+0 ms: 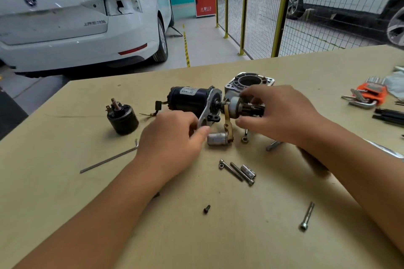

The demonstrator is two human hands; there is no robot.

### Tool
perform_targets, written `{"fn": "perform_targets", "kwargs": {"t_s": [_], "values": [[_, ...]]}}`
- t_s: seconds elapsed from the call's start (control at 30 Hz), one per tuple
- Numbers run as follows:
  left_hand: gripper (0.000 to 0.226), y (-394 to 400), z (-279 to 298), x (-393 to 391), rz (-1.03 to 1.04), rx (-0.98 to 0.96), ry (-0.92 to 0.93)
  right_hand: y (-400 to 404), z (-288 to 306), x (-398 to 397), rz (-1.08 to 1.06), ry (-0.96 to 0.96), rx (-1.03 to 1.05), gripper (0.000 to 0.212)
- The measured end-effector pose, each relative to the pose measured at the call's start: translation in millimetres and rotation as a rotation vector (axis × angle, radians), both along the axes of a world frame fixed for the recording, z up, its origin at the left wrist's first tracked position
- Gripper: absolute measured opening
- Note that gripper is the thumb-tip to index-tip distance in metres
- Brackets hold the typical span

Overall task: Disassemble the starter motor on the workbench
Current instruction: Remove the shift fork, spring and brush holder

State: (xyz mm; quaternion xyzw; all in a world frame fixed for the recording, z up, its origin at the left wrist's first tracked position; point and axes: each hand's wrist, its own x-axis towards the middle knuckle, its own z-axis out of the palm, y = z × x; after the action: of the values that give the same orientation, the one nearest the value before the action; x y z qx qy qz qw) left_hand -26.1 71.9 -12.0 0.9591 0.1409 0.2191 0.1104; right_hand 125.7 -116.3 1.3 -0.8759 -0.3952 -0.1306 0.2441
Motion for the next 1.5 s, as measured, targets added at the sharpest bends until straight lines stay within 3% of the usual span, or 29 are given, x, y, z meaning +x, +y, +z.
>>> {"fn": "perform_targets", "kwargs": {"t_s": [0.17,0.27,0.4,0.5,0.63,0.83,0.93,1.07,1.27,1.5], "values": [[0.023,-1.2,-2.6,4.3,0.024,-0.043,-0.079,2.5,-0.6,5.6,-0.002,-0.062,-0.098,0.027],[0.017,-3.0,-2.1,2.9,0.049,-0.072,-0.144,4.6,-1.7,2.9,0.002,-0.077,-0.119,0.025],[0.012,-8.2,3.8,-4.1,-0.062,0.112,-0.339,6.9,-5.1,1.2,-0.036,-0.062,-0.104,0.022],[0.026,-18.4,3.9,-8.2,-0.247,0.227,-0.233,7.6,-6.4,1.5,-0.053,-0.051,-0.090,0.024],[0.038,-26.7,-4.2,-5.1,-0.230,0.281,0.039,6.9,-7.0,-0.4,-0.039,-0.039,-0.019,0.023],[0.033,-19.5,-8.6,2.7,-0.176,0.091,0.101,4.1,-7.4,-1.7,0.033,0.008,0.086,0.019],[0.031,-17.9,-8.7,1.8,-0.197,0.068,0.128,3.3,-5.5,-4.3,0.092,0.003,0.226,0.029],[0.029,-13.1,-6.6,-2.8,-0.230,0.101,0.079,4.0,-1.2,-9.3,0.258,-0.074,0.251,0.045],[0.027,6.2,8.7,-12.9,-0.408,0.195,-0.083,2.6,3.2,-12.0,0.481,-0.144,0.027,0.066],[0.030,22.2,11.8,-17.3,-0.540,0.187,-0.199,7.1,4.8,-18.2,0.532,-0.183,0.101,0.051]]}}
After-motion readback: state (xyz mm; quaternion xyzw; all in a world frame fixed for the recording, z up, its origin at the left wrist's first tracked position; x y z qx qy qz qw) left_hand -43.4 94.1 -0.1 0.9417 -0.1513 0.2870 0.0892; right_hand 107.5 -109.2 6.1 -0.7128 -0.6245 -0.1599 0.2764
